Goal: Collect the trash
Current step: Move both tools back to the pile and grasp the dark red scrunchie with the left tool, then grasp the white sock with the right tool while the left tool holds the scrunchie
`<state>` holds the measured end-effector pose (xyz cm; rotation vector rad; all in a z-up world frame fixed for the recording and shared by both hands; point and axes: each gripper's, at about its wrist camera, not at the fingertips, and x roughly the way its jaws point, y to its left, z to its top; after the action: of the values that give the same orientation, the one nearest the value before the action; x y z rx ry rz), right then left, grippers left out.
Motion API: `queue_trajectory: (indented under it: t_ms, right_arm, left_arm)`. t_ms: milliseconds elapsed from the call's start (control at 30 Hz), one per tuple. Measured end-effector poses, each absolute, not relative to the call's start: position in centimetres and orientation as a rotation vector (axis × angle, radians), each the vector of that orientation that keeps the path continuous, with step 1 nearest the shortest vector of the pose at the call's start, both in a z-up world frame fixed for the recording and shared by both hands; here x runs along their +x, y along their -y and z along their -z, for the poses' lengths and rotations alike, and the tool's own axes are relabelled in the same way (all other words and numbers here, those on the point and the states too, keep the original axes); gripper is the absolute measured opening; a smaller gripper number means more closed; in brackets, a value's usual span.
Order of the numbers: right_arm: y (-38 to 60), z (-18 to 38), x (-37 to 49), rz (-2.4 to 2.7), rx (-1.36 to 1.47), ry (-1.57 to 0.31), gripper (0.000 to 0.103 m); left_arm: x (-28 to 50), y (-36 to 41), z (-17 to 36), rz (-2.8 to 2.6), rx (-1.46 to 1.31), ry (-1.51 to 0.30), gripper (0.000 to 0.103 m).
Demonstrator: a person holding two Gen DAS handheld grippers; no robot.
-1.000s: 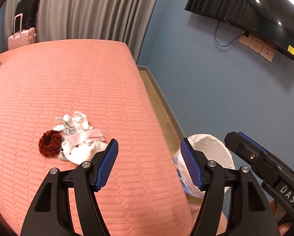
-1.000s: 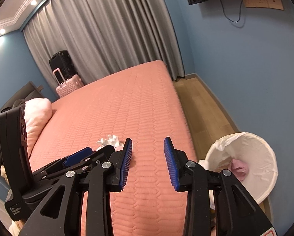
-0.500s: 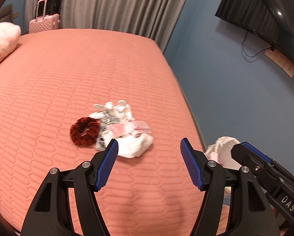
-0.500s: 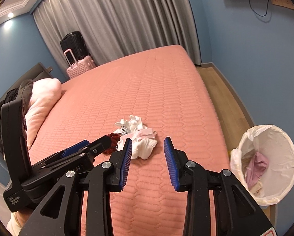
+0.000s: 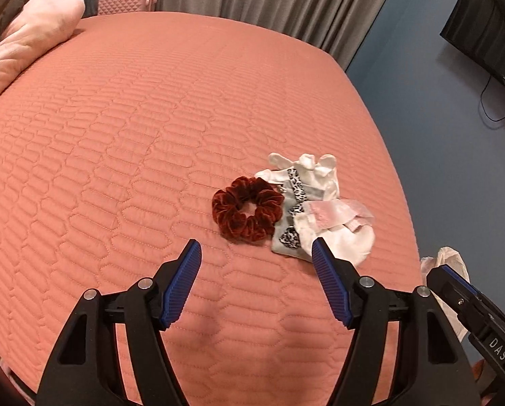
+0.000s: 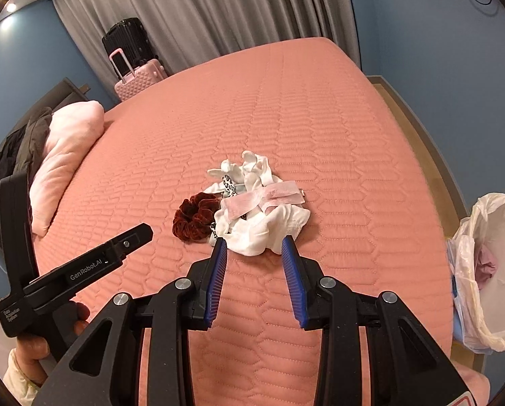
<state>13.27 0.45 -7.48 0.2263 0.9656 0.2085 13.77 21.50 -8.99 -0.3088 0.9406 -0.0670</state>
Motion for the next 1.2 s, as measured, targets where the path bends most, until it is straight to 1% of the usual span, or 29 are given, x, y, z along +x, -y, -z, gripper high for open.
queue_trajectory:
  t_ms: [333, 600, 667, 700, 733, 767, 800, 833, 900, 933, 1000, 1200]
  right_arm:
    - [-1.8, 12.0, 17.8, -0.201, 0.243, -1.046, 0.034]
    - [-2.0, 15.0, 19.4, -0.192, 0.267, -1.098, 0.034]
    - [-2.0, 15.7, 19.6, -0.195, 0.268, -1.113, 0.034]
    - [-2.0, 16.0, 19.7, -0.195, 0.269, -1.119, 0.033]
    - [-2.0, 16.3, 19.7, -0.196, 0.271, -1.124, 0.030]
    - [-2.0, 16.6, 19.7, -0.200, 0.274, -1.131, 0.026]
    - [-2.0, 16.9, 19.6, -0.203, 0.277, -1.137, 0.022]
    - [-2.1, 17.2, 19.6, -0.208, 0.277, -1.145, 0.014]
    - [-2.1, 17.4, 19.3, -0.216, 0.280, -1.148, 0.009]
    - [-2.2, 17.2, 19.1, -0.219, 0.279, -1.144, 0.007]
    - [-2.2, 16.7, 18.8, -0.225, 0.276, -1.131, 0.006]
    - [-1.4, 13.3, 17.4, -0.246, 0.296, -1.063, 0.006]
  left_arm:
    - [18.4, -23.3, 12.4, 0.036, -0.333, -0.999, 0.065]
    - [21.7, -22.9, 15.2, 0.027, -0.315, -1.044, 0.064]
    - [22.2, -22.8, 16.0, 0.031, -0.318, -1.059, 0.057]
    - [22.3, -22.8, 16.5, 0.040, -0.326, -1.071, 0.050]
    - [22.4, -22.8, 16.9, 0.042, -0.335, -1.082, 0.044]
    - [22.4, -22.8, 17.1, 0.038, -0.337, -1.079, 0.041]
    - [22.3, -22.8, 17.1, 0.037, -0.333, -1.070, 0.036]
    - [22.3, -22.7, 17.1, 0.049, -0.332, -1.070, 0.027]
    - [22.2, -22.7, 17.1, 0.056, -0.329, -1.070, 0.020]
    - [22.1, -22.7, 17.0, 0.064, -0.333, -1.067, 0.017]
    - [21.7, -22.7, 16.6, 0.075, -0.336, -1.064, 0.016]
    - [19.7, -22.0, 14.1, 0.092, -0.330, -1.012, 0.015]
